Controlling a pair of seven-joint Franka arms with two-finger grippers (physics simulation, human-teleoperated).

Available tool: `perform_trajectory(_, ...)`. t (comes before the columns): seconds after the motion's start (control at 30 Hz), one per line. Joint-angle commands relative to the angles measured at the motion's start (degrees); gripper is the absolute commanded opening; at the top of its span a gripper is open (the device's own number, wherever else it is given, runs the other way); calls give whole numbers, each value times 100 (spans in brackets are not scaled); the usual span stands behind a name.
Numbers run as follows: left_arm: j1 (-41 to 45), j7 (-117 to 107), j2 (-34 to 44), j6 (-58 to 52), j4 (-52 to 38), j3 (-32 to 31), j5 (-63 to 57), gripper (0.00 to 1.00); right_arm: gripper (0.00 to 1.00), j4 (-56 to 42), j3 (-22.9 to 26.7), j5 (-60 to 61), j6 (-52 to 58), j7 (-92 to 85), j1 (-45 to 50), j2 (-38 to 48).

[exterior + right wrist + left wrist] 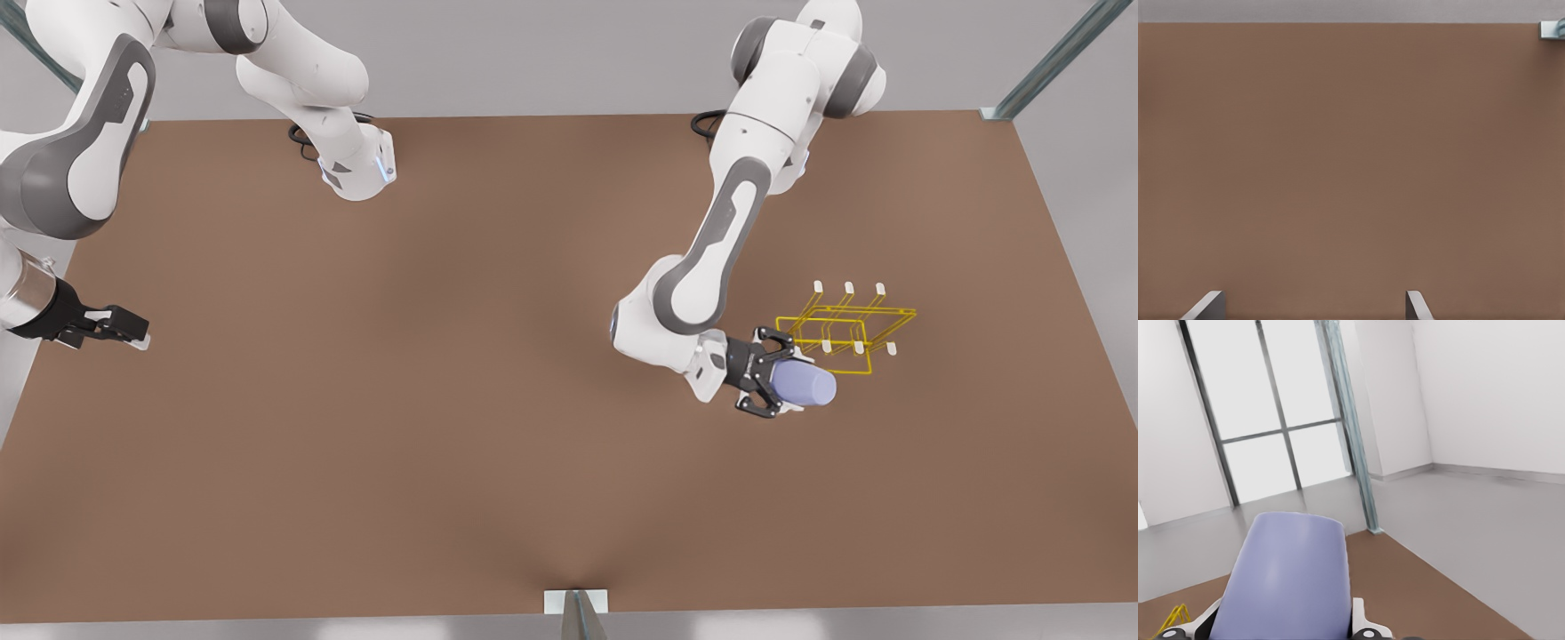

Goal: Place the cup on the cup holder

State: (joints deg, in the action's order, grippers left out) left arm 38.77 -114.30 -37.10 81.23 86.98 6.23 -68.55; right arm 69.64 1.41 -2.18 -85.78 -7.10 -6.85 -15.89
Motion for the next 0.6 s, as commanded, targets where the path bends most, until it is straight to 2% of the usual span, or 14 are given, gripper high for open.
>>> perform_trajectory(0.0, -1, -1947, 28, -924, 206, 10, -26, 80, 100, -3, 0, -1, -9, 7, 0, 7)
perform_trajectory(0.1, 8, -2421, 212, -916, 803, 10, 246, 80, 100, -3, 0, 8, -9, 7, 0, 7)
perform_trajectory(0.4, -36, -2650, -52, -968, 830, 379, -88, 80, 100, -3, 0, -1, -18, 7, 0, 7)
perform_trajectory(0.57, -36, -2711, -25, -951, 1278, 475, -79, 80, 100, -3, 0, 7, -18, 7, 0, 7)
